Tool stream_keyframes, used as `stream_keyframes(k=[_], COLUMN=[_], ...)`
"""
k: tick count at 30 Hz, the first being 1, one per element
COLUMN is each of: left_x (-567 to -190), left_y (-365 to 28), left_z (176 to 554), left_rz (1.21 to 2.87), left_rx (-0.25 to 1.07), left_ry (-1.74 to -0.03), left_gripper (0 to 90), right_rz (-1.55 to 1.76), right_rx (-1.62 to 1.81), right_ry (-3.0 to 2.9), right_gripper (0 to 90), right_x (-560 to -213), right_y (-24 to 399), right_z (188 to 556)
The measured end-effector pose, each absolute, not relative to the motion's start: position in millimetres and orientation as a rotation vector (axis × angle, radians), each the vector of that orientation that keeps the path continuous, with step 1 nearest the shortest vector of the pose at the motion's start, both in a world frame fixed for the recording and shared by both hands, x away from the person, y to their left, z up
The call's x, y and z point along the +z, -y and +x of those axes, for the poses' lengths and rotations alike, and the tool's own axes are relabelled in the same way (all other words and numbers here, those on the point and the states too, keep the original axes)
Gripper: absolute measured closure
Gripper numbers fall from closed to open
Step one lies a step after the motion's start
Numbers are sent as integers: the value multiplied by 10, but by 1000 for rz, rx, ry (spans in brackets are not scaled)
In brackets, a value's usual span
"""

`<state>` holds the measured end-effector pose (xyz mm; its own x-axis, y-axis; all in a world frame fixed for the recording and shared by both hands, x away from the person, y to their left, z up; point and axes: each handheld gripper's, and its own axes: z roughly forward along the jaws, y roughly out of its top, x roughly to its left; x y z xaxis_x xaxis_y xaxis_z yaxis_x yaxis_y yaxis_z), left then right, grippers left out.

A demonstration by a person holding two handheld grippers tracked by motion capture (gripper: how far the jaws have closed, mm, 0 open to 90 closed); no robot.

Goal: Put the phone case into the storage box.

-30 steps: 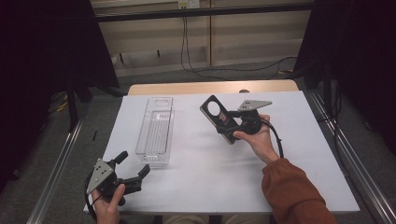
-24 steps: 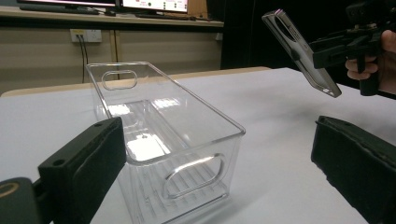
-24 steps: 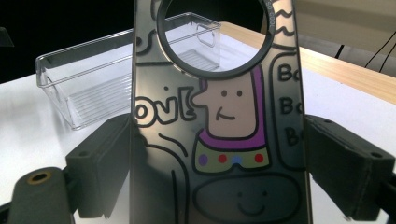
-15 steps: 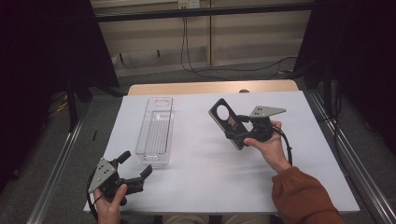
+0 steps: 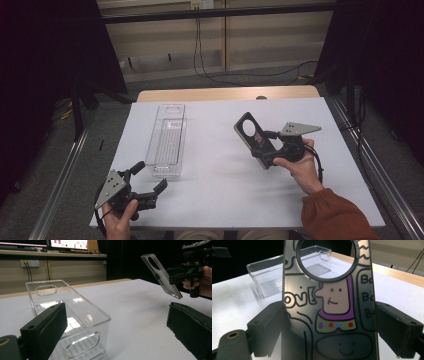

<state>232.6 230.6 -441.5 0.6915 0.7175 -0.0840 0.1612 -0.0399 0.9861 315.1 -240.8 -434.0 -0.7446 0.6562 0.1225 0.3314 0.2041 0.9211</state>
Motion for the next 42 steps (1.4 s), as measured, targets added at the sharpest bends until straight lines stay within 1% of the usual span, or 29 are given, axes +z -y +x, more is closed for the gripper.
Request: stream_keyframes(k=[3,4,11,15,25,27,29,31,35,37,42], left_x=[-4403,-4393,-4385,-4376,-4336,-4325,-4326,-4316,-4299,-4277,-4254], left_y=[-2289,-2302,-2229,-2197,-1957,-1898,-1854,-1774,-1698,-1664,-1545], left_z=[2314,2318,2350,2365,2412,2448,2446,2467,2480,2495,2548], left_rz=[1561,1579,1601,1628,1674,1711,1704,1729,1725,1734,1698], left_rx=[534,545,467,461,398,382,364,338,289,293,235], left_ry=[-751,-738,-711,-690,-642,-606,-617,-570,-555,-536,-490], left_gripper=[33,33,33,33,33,32,32,32,35,39,43], right_rz=[927,927,903,887,859,857,856,842,821,814,802], right_rx=[1565,1565,1596,1603,1635,1645,1647,1656,1677,1688,1688], right_ry=[-2180,-2180,-2181,-2194,-2207,-2215,-2216,-2221,-2222,-2236,-2240], right_gripper=[121,121,121,121,121,121,121,121,121,121,121], right_x=[-4345,-4345,-4347,-4352,-4337,-4347,-4350,-4342,-4321,-4322,-4319], right_y=[2436,2436,2443,2436,2425,2420,2417,2401,2394,2394,2377], right_z=[3088,3088,2887,2822,2666,2639,2624,2570,2518,2503,2481])
